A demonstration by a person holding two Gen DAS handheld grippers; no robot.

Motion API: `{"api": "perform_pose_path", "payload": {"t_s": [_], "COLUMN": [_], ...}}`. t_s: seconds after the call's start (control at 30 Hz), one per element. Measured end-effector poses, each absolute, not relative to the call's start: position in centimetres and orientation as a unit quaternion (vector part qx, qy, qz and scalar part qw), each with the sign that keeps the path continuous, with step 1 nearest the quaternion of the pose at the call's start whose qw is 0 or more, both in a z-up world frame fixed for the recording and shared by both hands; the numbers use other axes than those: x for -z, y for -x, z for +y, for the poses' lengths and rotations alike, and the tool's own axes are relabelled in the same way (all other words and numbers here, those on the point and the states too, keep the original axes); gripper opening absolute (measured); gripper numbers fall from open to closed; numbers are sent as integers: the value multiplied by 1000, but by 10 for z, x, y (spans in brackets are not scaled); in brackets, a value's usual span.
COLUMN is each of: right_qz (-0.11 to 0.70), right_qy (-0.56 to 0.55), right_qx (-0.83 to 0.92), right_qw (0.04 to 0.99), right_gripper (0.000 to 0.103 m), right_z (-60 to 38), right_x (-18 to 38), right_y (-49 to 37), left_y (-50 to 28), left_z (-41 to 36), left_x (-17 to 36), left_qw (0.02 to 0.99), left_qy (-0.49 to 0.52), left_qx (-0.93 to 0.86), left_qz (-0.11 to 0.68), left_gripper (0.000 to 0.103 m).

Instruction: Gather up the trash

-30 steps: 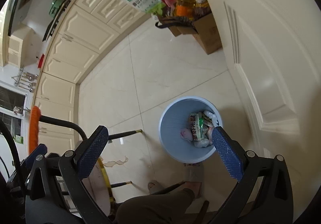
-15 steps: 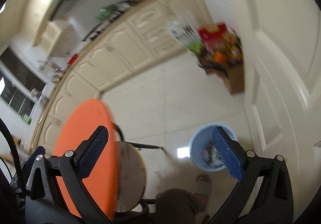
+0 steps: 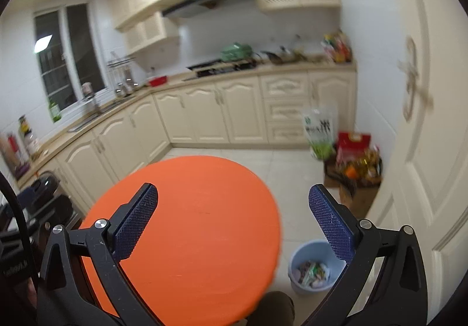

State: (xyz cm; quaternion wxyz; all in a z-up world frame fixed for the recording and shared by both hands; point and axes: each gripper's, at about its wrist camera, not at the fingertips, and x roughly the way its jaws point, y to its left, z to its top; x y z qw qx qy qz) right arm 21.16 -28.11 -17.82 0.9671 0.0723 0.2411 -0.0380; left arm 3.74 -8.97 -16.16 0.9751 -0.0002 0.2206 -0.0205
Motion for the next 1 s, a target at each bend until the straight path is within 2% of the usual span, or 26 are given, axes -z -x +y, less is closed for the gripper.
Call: {"api": "perform_pose_path", "payload": {"t_s": [0.3, 0.5, 1.0], "right_qz": [208, 208, 206], "right_qy": [-14, -14, -24], "right_qx": [-14, -24, -13], "right_qw": [978, 978, 978], "right_gripper": [103, 103, 103], "right_z": [-182, -162, -180], "right_x": [159, 159, 158], "right_y": [-186, -184, -181], "left_y": [49, 81, 68], "left_z": [-85, -94, -93], "left_x": [181, 182, 172], "left_qw": [978, 980, 982], "left_qy": [29, 34, 33], "left_qx": [-38, -50, -52], "left_qz": [201, 191, 179], "left_gripper": [102, 102, 102]}}
